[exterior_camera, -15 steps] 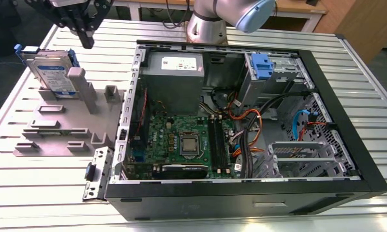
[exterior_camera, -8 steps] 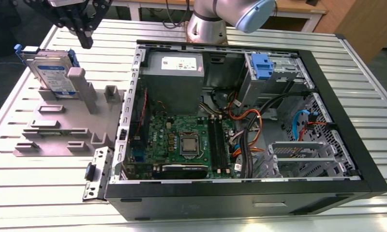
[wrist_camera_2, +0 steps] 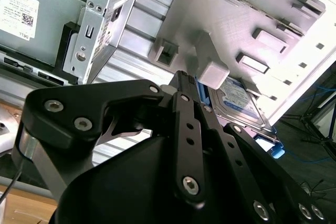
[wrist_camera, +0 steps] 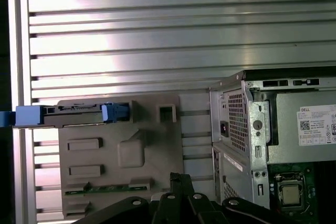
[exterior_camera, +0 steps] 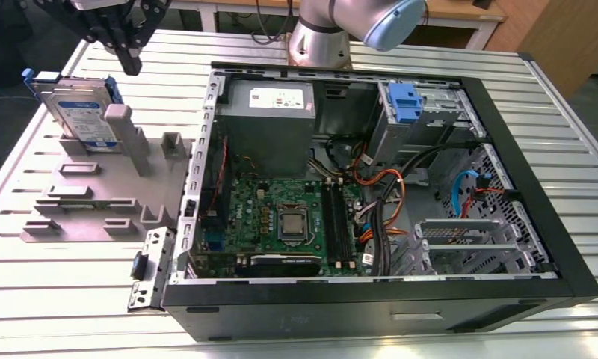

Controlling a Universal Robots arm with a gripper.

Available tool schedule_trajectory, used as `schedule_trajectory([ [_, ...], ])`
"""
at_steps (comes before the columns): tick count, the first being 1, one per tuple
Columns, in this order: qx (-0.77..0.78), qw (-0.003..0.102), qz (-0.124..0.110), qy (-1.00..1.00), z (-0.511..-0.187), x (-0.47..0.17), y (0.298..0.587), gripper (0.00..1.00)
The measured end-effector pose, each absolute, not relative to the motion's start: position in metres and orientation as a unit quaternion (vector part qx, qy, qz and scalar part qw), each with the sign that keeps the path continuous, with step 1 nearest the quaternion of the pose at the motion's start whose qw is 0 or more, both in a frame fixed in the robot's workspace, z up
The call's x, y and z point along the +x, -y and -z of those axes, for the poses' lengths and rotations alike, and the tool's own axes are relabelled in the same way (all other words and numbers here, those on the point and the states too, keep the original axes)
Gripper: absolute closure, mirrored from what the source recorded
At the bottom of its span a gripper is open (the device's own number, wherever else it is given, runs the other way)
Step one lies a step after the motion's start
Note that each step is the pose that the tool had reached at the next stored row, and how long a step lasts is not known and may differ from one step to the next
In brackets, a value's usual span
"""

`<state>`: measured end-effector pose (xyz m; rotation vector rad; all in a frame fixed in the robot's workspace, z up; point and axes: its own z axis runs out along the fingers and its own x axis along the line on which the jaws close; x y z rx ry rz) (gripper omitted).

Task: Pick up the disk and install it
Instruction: 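Reach for the disk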

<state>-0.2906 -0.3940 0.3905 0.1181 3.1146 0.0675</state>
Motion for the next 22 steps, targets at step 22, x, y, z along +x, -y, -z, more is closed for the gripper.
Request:
schedule_trajectory([
  [22, 0.038, 0.012, -0.022, -0.999, -0.3899, -0.2956, 0.39, 0.89],
])
